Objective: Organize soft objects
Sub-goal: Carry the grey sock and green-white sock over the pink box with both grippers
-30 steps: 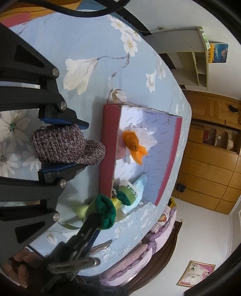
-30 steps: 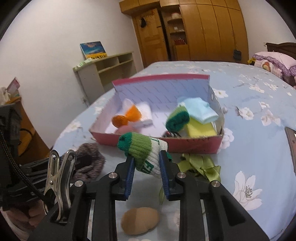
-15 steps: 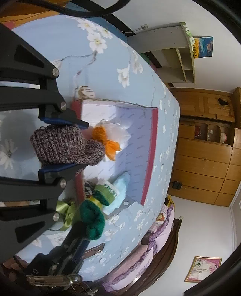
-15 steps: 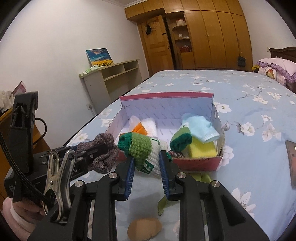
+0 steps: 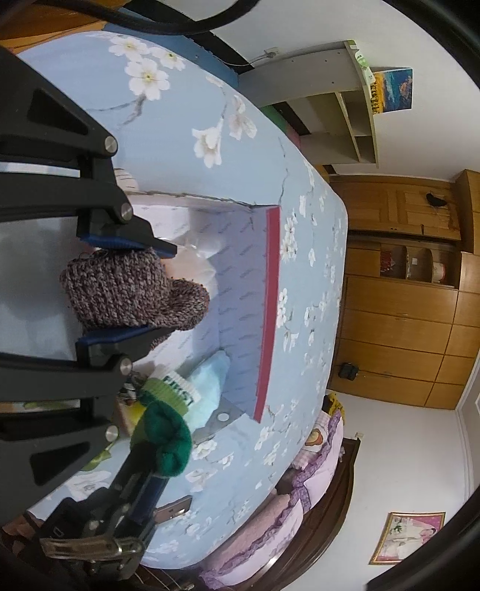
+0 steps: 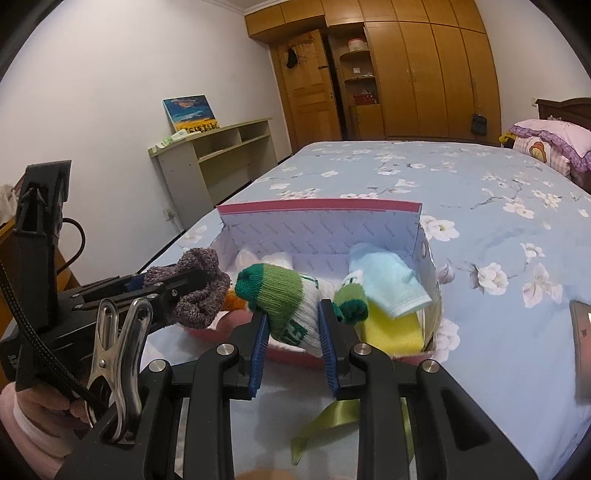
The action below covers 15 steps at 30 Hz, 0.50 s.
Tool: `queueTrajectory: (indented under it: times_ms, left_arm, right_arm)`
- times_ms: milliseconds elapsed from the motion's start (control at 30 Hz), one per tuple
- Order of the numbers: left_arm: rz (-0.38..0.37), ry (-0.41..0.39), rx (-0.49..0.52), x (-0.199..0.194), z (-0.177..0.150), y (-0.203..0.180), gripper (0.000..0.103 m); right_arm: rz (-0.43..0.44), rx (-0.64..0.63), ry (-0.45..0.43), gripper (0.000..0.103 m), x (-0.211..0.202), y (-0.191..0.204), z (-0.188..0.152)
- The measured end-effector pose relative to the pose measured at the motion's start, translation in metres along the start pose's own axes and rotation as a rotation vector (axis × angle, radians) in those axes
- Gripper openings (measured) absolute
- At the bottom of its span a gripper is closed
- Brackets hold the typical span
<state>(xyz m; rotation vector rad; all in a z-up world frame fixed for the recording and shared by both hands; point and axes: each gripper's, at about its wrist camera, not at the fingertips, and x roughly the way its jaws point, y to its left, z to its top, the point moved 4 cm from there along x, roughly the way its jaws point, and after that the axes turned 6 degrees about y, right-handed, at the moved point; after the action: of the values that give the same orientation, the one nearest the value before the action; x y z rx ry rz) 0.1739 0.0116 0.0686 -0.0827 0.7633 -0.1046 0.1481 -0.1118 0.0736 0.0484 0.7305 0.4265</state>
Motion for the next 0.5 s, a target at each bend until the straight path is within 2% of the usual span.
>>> queueTrajectory:
  times_ms: [500]
  left_arm:
    - [-0.001,-0.001,0.011,0.037,0.030,-0.009,0.035]
  right_arm:
    - [-0.051,-0.004,-0.013,0.027,0.032,-0.022,0.032]
